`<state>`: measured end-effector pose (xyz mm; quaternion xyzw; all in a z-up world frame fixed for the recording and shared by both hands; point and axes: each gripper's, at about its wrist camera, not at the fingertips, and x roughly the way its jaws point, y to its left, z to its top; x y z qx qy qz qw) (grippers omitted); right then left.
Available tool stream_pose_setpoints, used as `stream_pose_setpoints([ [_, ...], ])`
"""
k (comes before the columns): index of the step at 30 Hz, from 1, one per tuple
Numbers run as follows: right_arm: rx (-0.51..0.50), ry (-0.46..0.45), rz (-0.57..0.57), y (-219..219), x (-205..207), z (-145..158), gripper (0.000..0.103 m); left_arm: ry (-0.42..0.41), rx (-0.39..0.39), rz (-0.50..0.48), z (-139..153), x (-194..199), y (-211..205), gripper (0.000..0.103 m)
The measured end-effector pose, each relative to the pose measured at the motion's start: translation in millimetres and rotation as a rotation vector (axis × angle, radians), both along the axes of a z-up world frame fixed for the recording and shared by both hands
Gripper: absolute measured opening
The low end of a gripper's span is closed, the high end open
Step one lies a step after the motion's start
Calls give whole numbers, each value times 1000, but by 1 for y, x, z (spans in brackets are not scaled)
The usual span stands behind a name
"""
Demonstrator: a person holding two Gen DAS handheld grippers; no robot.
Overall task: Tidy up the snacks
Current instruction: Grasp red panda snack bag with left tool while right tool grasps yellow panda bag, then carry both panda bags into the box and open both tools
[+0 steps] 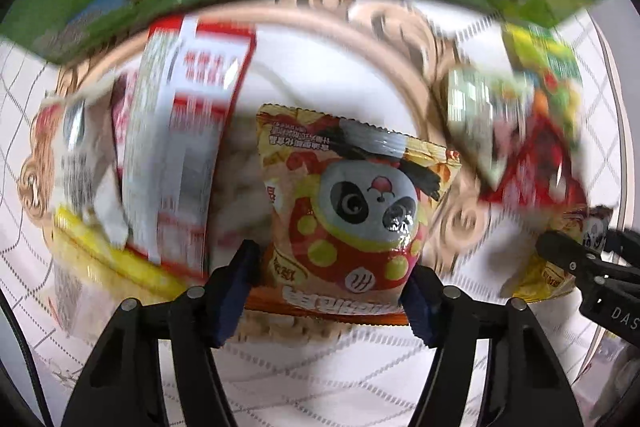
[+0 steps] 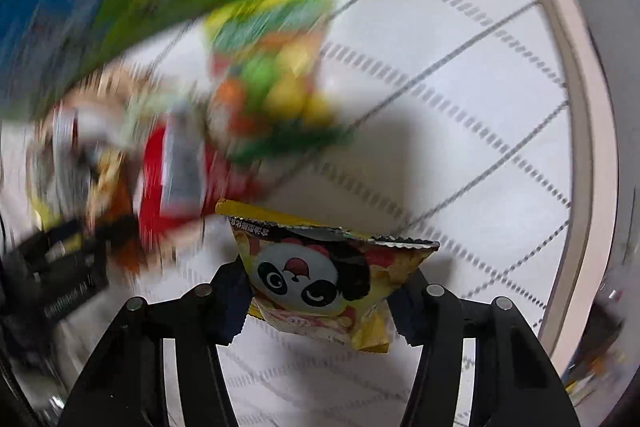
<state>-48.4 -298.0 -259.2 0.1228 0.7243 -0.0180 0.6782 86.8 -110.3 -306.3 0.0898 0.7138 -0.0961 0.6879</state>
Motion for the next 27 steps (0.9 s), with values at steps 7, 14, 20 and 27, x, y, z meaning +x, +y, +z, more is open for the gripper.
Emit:
stream_pose_setpoints([
  [7, 30, 1, 85, 23, -19, 3, 92, 52, -5, 13, -18, -24, 4, 68],
  [14, -20, -81, 11, 28, -31, 38, 92, 25, 7, 15, -19, -20, -13, 74],
  [20, -3, -57, -54, 21, -32, 16, 85, -38, -1, 26, 14, -3, -39, 58],
  [27, -15, -95, -56, 26, -47, 12, 51, -34, -37, 25, 38, -24, -46, 48],
])
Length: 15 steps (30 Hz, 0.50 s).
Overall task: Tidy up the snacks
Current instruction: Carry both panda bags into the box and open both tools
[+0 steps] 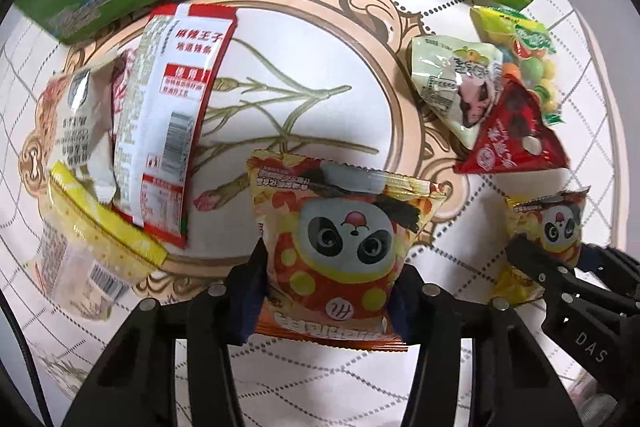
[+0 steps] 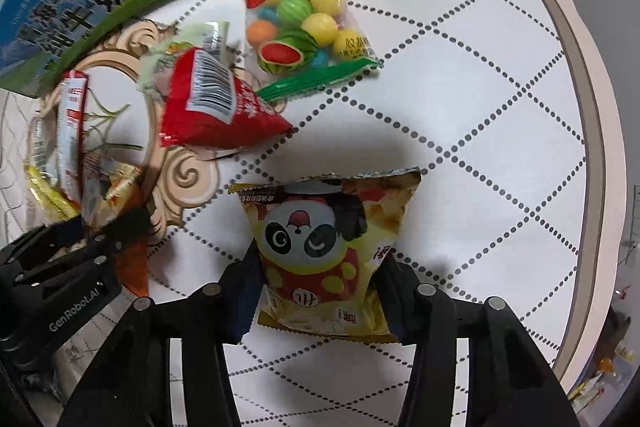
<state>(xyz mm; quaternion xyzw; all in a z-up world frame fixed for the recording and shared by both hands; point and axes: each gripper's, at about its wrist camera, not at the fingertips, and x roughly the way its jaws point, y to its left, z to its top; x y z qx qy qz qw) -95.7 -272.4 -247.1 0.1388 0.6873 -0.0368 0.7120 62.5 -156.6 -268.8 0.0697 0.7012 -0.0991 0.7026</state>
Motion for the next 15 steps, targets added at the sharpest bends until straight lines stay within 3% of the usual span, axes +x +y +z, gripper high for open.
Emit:
stream_pose_setpoints([
  [4, 98, -27, -21, -6, -4, 24, 50, 10, -60, 25, 26, -4, 5, 47],
  [8, 200, -77, -12, 1, -1, 60, 50, -9, -143, 49, 71, 2, 11, 47],
  [15, 293, -241, 31, 8, 39, 157, 50, -131, -270, 88, 170, 66, 27, 47],
])
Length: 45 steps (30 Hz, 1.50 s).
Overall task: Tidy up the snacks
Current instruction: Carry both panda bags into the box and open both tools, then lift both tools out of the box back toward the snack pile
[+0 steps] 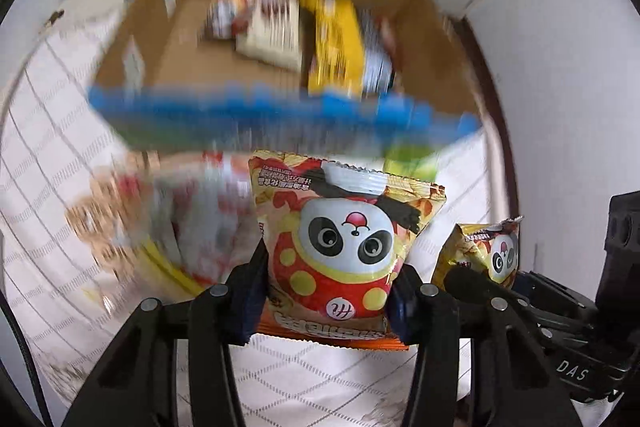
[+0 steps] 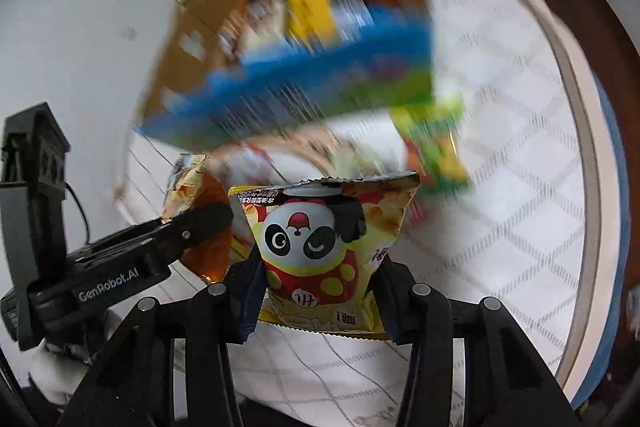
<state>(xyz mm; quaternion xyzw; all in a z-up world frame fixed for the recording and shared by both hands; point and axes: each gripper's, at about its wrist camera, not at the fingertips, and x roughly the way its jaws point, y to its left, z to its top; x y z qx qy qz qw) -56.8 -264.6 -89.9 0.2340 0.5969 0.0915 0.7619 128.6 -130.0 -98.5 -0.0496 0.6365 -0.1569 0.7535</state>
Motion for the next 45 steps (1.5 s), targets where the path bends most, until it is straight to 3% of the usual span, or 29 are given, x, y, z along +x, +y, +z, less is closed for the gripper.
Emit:
stream_pose_setpoints([
  [4, -38, -109, 25, 19, 75, 44, 50, -76, 37, 19, 32, 54, 15, 47],
  [7, -113, -167, 28, 23, 124, 62, 50, -70, 88, 29, 22, 94, 49, 47],
  [12, -185, -142, 37, 26, 195, 49, 50, 11, 189, 63, -12, 152, 65, 47],
  [16, -181, -58, 38, 20, 226, 18, 50, 55, 256, 69, -48, 165, 69, 47],
  [19, -191, 8, 62, 23, 237, -11, 50, 88, 274, 63, -78, 184, 69, 47],
  [23, -191, 82, 82, 22, 237, -35, 54, 112, 284, 65, -94, 183, 70, 50],
  [24, -193, 107, 77, 21, 239, -42, 67, 113, 282, 70, -97, 183, 71, 53],
  [25, -192, 120, 69, 18, 239, -44, 79, 109, 270, 68, -98, 183, 71, 64],
  [26, -191, 128, 68, 17, 240, -47, 97, 99, 268, 66, -98, 183, 70, 80],
  [28, -200, 141, 72, 16, 242, -50, 99, 79, 263, 70, -97, 183, 68, 90],
  [30, -220, 150, 79, 17, 243, -52, 99, 73, 258, 75, -96, 182, 67, 94],
  [34, -236, 161, 90, 20, 244, -53, 99, 58, 265, 73, -95, 177, 66, 94],
  [38, -257, 136, 79, 22, 241, -49, 99, -10, 306, 81, -87, 166, 65, 94],
  [45, -307, 63, 65, 27, 228, -29, 99, -108, 298, 94, -69, 136, 68, 94],
])
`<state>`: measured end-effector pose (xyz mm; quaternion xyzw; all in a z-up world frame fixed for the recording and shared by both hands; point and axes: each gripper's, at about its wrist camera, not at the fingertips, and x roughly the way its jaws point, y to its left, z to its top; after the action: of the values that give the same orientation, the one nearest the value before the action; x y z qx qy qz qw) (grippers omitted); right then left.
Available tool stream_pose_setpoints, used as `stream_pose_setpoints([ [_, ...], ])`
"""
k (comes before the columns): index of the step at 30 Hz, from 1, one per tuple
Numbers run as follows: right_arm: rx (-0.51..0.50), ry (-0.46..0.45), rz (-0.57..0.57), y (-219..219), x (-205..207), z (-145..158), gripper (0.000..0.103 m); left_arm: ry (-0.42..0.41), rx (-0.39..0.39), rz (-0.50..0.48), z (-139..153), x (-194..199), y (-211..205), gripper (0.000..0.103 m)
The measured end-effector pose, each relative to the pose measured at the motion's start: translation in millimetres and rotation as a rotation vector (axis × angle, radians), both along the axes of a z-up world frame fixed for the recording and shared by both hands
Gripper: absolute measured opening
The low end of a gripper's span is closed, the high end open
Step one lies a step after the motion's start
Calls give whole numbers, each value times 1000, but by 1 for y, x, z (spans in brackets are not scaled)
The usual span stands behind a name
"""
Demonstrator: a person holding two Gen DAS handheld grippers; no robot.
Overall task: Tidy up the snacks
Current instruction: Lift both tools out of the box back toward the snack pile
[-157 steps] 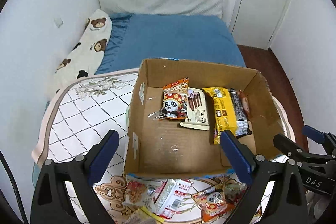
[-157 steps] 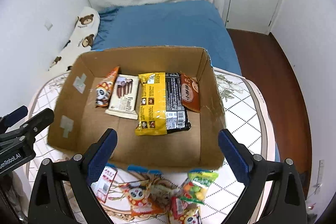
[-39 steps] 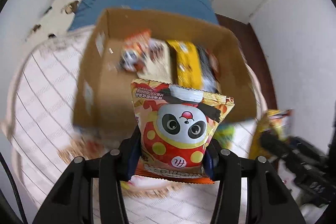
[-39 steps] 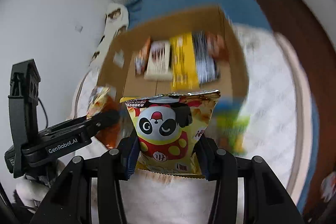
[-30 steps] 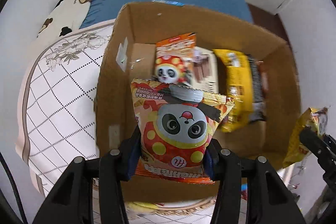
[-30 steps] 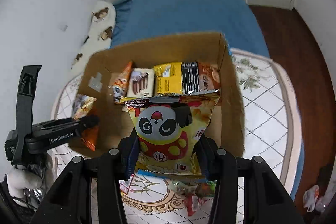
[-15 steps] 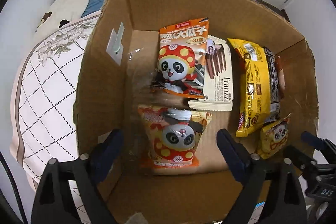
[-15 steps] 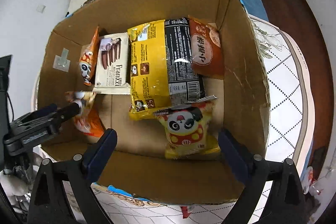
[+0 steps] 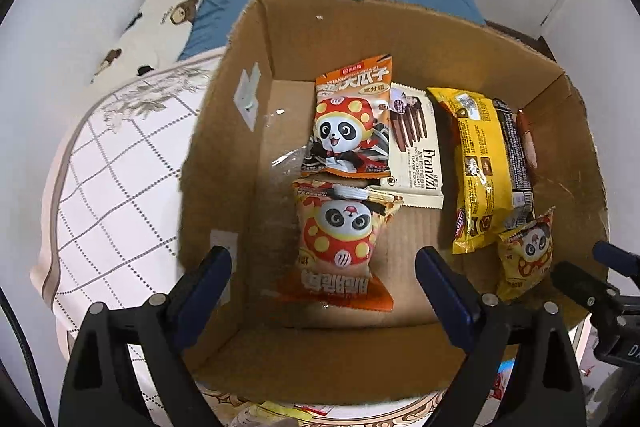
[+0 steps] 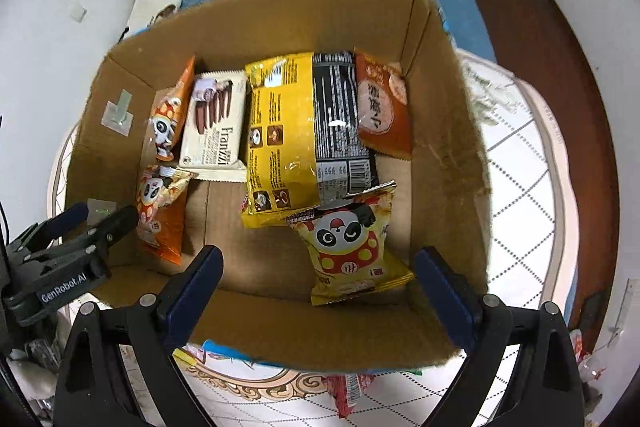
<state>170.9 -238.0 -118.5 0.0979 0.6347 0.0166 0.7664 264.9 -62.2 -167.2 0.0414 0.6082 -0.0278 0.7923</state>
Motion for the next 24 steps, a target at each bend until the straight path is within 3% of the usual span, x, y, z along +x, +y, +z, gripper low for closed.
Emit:
stream_pose_setpoints([
  [8, -43, -126, -2, 9, -34, 39, 99, -153, 5, -16, 39, -37, 4, 94],
  [22, -38, -270, 3, 19, -96, 95, 99, -246, -99, -2, 91, -89, 18, 94],
  [23, -43, -275, 5, 20, -100, 96, 97, -250, -97, -2, 92, -93, 21, 94],
  [24, -38, -277, 14, 22, -106, 94, 87, -253, -86, 1, 91, -99, 26, 94],
])
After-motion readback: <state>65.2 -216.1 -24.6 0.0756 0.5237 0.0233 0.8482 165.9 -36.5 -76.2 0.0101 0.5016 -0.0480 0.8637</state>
